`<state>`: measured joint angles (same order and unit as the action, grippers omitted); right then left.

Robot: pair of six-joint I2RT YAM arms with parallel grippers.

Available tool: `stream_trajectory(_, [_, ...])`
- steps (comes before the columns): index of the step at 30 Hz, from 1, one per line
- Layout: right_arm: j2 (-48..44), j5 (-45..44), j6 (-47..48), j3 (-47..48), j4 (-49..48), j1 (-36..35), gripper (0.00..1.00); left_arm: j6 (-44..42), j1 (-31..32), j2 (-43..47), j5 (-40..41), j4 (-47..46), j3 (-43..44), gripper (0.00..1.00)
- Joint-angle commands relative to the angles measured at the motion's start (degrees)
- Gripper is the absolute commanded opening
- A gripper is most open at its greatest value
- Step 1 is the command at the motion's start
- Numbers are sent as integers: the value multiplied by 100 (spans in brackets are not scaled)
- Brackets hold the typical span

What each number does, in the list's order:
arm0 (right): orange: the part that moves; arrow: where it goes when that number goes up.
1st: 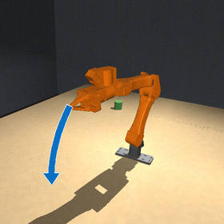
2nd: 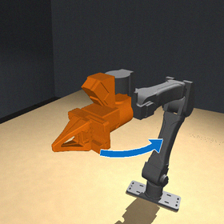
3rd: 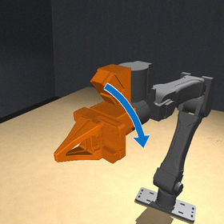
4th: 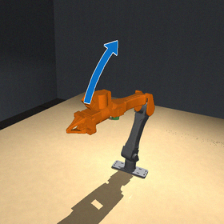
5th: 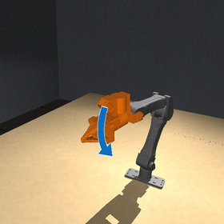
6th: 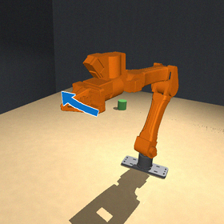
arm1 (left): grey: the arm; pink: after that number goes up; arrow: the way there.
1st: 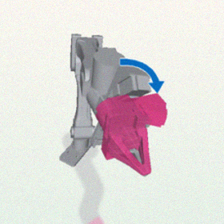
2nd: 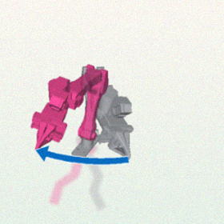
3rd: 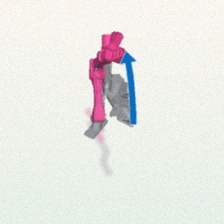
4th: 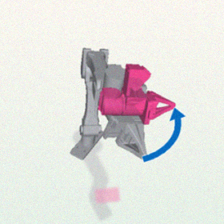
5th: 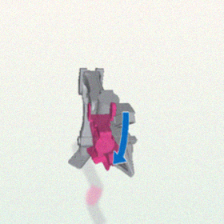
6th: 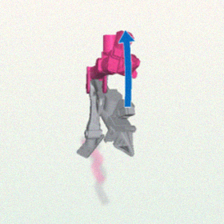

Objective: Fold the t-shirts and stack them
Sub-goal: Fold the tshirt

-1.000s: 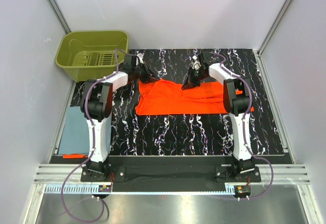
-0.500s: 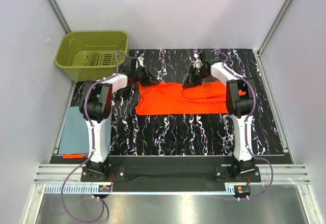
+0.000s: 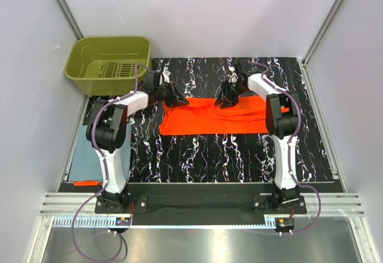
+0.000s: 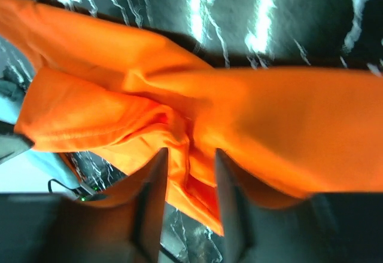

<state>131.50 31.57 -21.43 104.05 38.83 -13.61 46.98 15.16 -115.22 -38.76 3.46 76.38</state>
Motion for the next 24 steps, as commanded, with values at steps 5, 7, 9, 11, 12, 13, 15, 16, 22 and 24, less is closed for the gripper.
stream_trajectory(5, [-1213,-793,-238,37,643,217,64,-40,171,799,-123,-4,-500,3])
stream_trajectory(7, [-1397,-863,-256,-42,679,323,65,-57,215,895,-114,5,-632,4])
stream_trajectory(9, [-1574,-907,-239,-218,696,490,66,-136,268,1001,-61,93,-808,4])
stream_trajectory(11, [-1812,-907,-239,-463,714,622,68,-224,295,1028,-26,172,-931,9])
stream_trajectory(12, [-1943,-907,-239,-552,705,753,69,-259,286,1019,-26,250,-967,16])
stream_trajectory(13, [-2014,-890,-230,-726,696,832,71,-303,295,993,-35,269,-984,17])
stream_trajectory(15, [-2189,-863,-178,-912,705,1008,73,-426,295,966,0,357,-976,22])
stream_trajectory(16, [-2242,-881,-160,-1009,705,1061,73,-453,303,914,-8,374,-950,22])
stream_trajectory(22, [-2243,-337,-115,-1352,618,1080,71,-725,303,1237,175,831,-870,34])
stream_trajectory(24, [-2147,6,-317,-1388,355,887,63,-953,295,1466,395,919,-897,39])
